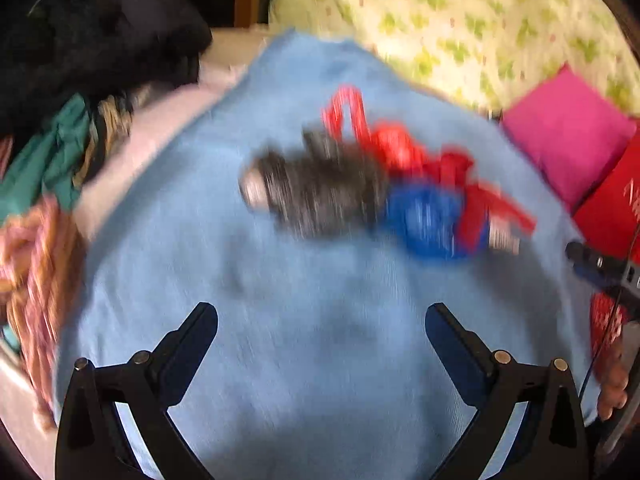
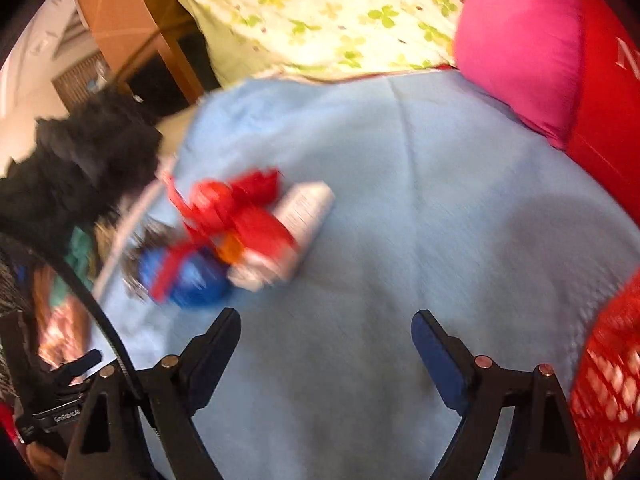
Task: Collect trash
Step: 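Grasp the black plastic bag with the left tool while the right tool grasps the red plastic bag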
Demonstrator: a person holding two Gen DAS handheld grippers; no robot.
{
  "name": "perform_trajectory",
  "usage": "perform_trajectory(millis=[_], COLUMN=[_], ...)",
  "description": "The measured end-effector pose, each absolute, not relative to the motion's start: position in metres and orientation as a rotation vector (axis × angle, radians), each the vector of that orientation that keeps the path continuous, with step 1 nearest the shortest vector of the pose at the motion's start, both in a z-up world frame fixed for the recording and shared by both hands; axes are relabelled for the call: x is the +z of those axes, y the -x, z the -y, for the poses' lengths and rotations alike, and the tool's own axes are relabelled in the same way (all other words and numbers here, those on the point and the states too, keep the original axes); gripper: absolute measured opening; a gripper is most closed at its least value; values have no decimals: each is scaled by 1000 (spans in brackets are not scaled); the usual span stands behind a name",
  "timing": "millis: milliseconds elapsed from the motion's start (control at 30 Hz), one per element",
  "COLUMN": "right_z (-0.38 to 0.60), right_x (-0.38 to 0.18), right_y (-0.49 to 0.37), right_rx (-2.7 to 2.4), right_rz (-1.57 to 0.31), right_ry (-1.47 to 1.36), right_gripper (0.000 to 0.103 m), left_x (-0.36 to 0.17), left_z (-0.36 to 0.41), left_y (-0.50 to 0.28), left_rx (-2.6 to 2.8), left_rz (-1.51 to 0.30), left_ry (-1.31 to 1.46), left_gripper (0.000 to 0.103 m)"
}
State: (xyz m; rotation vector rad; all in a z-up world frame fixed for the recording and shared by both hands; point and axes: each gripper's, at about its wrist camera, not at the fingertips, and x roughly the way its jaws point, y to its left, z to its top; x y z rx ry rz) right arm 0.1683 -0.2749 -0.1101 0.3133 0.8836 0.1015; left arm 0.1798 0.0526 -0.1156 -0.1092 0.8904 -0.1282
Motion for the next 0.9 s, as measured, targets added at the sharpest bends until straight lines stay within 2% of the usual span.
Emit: perform_trajectory(millis=[67,100,167,233,300,333,367,467,733,833,900], right_z=[265,263,252,245,238,233,228,215,213,210,210], right_x=[-105,-99,-92,-84,-83,-86,-91,-104,-164,-166,-165], right_y=[-179,-186,-203,-225,-247,-261,-273,-299,-339,-340,-339], right_rx=[147,170,209,264,302,322,336,336,237,240,252], right_rz=[-859,-843,-819,-809,-815,-829,-841,-892,-1048,-1024,-1009], right_ry=[-335,-341,-346,-369,-401,-421,-436,-465,-614,-598,-585], right_gripper=[89,89,81,76,76,74,71,64,61,58,44], left_x=[-107,-104,-106,-114,-124,-127,-130,-125,-138,-139,-141], left_z=[-57,-59,-63,-63,-65,-66,-62,-58,-47,-41,-39], left_y=[-189,-195,-212,-219,-228,-234,-240,-242,-267,-270,-270], left_rx=[-123,-129,-156,-182,-199,-220,-246,-260,-307,-327,-361], left_rz=[-834,-811,-789,-771,-783,-802,-797,-743,-793,-792,-802], left_ry=[123,140,179,219,250,281,297,264,272,251,260], left_gripper=[101,98,86,72,64,56,53,53,53,53,52])
